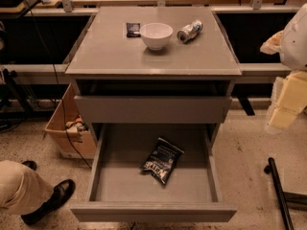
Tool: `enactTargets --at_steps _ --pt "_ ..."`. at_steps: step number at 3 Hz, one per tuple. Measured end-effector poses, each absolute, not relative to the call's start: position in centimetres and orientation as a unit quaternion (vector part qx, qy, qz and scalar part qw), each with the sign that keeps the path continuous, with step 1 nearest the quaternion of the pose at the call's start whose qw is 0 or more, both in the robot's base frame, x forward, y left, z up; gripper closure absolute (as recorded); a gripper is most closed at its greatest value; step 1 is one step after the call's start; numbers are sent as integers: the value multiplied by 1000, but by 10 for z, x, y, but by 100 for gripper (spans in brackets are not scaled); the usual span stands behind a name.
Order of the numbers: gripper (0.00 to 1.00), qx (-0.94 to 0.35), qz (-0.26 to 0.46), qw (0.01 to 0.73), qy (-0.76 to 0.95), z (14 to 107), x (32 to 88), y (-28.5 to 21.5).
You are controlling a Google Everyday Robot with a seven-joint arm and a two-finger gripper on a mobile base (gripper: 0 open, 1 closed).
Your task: Pick blue chip bag from middle drawer and place on counter
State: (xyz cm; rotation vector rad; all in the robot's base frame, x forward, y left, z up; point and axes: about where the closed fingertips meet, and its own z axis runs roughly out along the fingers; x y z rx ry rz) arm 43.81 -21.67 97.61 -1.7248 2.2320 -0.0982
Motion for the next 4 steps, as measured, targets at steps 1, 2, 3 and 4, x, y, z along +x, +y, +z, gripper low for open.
enactTargets --at_steps 1,2,3,4 --pt "0 -603 -34 159 781 976 438 -217" --pt "0 -596 -18 172 784 956 444 -209" --pt "0 -587 26 190 787 897 457 -188" --pt "0 -574 64 198 792 829 468 -162"
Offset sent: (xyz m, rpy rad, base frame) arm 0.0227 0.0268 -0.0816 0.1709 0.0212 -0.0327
